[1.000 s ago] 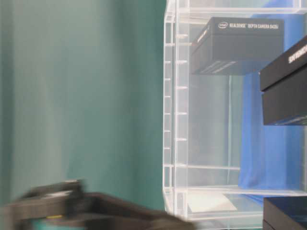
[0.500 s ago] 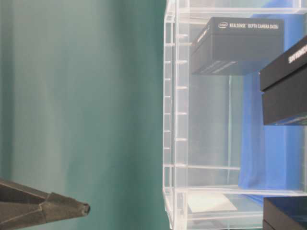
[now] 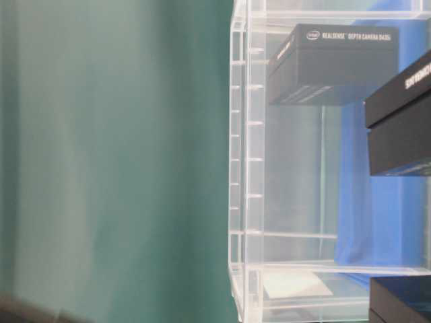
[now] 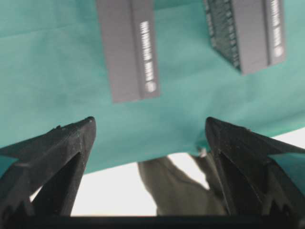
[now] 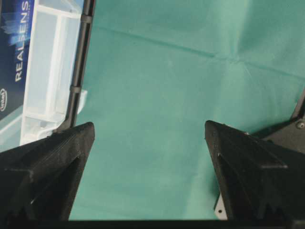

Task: Take out the box from the case.
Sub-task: 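Open the left gripper and withdraw it to the left rest position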

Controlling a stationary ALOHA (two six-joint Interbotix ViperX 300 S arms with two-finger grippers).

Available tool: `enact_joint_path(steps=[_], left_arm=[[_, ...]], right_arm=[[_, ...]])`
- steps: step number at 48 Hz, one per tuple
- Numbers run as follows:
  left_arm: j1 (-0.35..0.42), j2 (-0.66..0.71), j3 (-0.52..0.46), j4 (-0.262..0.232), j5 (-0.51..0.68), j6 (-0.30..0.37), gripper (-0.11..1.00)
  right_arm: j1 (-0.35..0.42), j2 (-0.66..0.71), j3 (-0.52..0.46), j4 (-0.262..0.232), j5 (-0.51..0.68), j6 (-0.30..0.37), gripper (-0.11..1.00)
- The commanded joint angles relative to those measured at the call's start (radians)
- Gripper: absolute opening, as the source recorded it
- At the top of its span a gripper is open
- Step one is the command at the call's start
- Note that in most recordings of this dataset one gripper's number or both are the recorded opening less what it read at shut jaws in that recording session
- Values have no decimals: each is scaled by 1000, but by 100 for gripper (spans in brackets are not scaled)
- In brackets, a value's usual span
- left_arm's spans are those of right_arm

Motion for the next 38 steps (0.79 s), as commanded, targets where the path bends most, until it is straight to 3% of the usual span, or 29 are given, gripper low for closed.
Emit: enact_joint_path(steps=[1,21,38], left_arm=[[-20,-69,18,5,14,-12,98],[-98,-247,201,3,64,-72,98],[-6,-296,241,12,117,-44,97]], right_arm=[[0,-9,-17,-2,-2,0,92],[0,-9,-15,2,5,5,92],[2,-9,-17,3,5,6,92]])
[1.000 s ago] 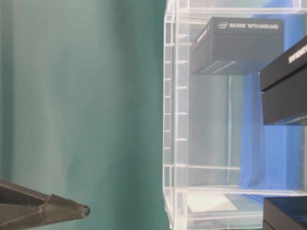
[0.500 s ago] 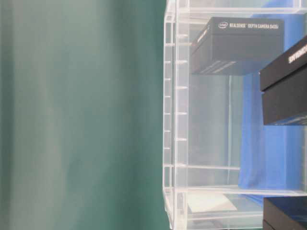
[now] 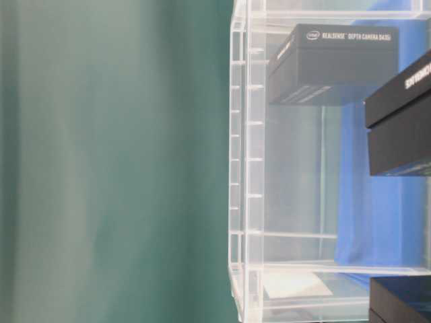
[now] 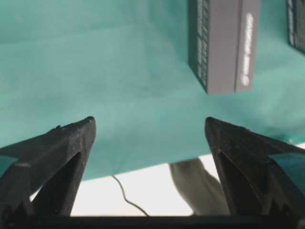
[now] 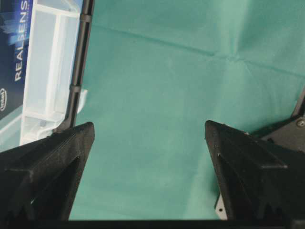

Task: Take out the box from the case.
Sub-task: 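Open the left gripper and withdraw it to the left rest position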

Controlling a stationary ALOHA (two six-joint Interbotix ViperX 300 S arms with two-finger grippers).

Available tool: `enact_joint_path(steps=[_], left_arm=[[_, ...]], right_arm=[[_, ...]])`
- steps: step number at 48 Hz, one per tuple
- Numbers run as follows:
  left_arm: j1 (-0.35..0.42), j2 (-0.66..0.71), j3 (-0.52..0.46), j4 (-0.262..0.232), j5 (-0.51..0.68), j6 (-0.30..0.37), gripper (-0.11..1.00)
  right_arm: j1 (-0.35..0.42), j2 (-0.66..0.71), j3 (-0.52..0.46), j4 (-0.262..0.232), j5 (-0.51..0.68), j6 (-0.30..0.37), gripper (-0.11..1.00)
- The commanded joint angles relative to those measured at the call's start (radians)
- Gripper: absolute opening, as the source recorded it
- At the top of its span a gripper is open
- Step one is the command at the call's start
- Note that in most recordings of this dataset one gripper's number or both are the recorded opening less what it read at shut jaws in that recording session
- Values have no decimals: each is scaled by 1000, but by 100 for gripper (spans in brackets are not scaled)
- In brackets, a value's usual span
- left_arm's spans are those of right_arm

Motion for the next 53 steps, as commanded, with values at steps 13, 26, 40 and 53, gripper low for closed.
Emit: enact_joint_path(steps=[13,26,40,53], left_arm=[[233,-46,5,6,64,186,97],[525,-58,12,0,64,482,97],[670,-25,0,-9,0,620,97],[727,35,-12,-29,-25,701,97]], right_arm=[[3,-11,-17,0,2,2,92],[3,-11,-18,0,6,6,92],[3,-9,-20,-3,8,8,92],[2,-8,-20,-5,6,25,92]])
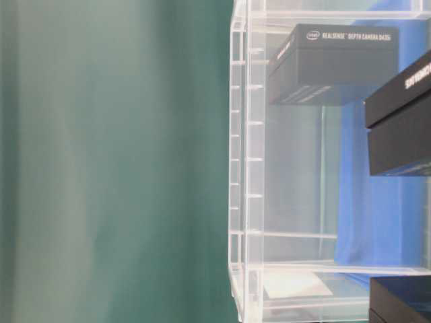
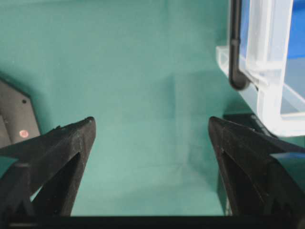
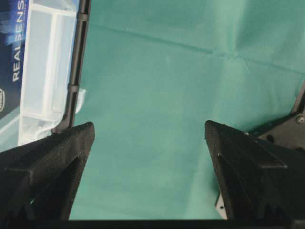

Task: Take out the box from the case.
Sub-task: 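Open the left gripper and withdraw it to the left rest position, then move the open right gripper over the right black box in the case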

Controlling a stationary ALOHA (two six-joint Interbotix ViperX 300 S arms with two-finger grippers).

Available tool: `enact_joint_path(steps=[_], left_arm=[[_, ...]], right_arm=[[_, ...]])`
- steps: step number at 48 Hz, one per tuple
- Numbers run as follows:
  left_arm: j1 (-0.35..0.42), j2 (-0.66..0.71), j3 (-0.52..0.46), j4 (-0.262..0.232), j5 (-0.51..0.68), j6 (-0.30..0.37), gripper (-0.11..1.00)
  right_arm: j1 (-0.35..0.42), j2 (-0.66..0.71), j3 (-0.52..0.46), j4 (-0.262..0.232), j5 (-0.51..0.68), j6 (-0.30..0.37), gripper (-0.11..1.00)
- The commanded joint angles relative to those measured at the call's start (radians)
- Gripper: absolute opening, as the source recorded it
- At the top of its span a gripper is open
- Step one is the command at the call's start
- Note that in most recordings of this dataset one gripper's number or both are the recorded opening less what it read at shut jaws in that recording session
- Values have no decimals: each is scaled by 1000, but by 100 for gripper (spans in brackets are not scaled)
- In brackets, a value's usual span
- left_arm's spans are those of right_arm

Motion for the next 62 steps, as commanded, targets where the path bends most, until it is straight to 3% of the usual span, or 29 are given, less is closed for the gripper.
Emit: enact_joint_path(steps=[1,8,29,53,62], left_arm=[[26,6,-23,-8,-11,14,97],[46,17,-25,-15,-35,40,97],[49,17,-23,-23,-40,34,97],[49,15,-23,-28,-34,25,97],[49,17,-23,-28,-35,29,97]], right_arm=[[2,-6,-20,-3,-2,6,92],[2,-6,-21,-5,0,9,92],[2,12,-32,-6,-5,12,92],[29,190,-181,2,-46,17,92],[58,267,-253,0,-69,64,92]])
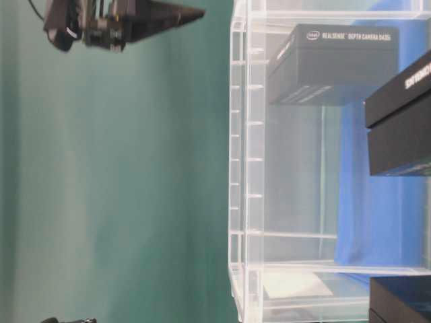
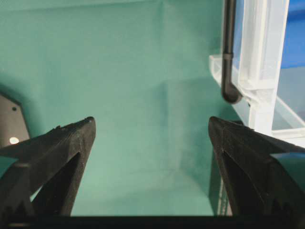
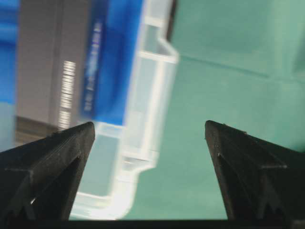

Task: Take out the box from the case.
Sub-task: 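Move the open right gripper over the right black box in the case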

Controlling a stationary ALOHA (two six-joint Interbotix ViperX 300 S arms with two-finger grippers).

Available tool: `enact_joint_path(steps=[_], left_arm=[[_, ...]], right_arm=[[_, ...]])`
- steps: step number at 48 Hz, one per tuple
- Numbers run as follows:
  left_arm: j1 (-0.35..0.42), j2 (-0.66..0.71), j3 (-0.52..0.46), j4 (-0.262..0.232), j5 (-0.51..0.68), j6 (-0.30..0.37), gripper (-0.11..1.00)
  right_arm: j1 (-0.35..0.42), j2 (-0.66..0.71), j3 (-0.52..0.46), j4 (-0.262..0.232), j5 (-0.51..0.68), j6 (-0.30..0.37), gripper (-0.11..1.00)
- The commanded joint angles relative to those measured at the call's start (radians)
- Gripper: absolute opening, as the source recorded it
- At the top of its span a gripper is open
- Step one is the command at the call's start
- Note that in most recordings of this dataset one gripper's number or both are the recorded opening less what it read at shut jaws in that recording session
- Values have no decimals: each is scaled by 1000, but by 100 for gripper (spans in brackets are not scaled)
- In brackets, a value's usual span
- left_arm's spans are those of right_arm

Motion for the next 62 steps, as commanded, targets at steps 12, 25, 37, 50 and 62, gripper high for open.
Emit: enact_joint_path(steps=[12,25,37,50,62], left_arm=[[3,-15,-18,-2,-6,5,97],[3,-15,-17,-2,-8,14,97],[3,-17,-15,-2,-9,17,97],[3,-17,-15,-2,-21,17,97],[3,-17,-15,-2,-28,18,97]], right_arm=[[57,110,-126,0,-48,54,92],[71,199,-206,0,-60,69,92],[69,224,-224,0,-49,74,92],[69,224,-224,0,-43,89,92],[69,224,-224,0,-43,89,92]])
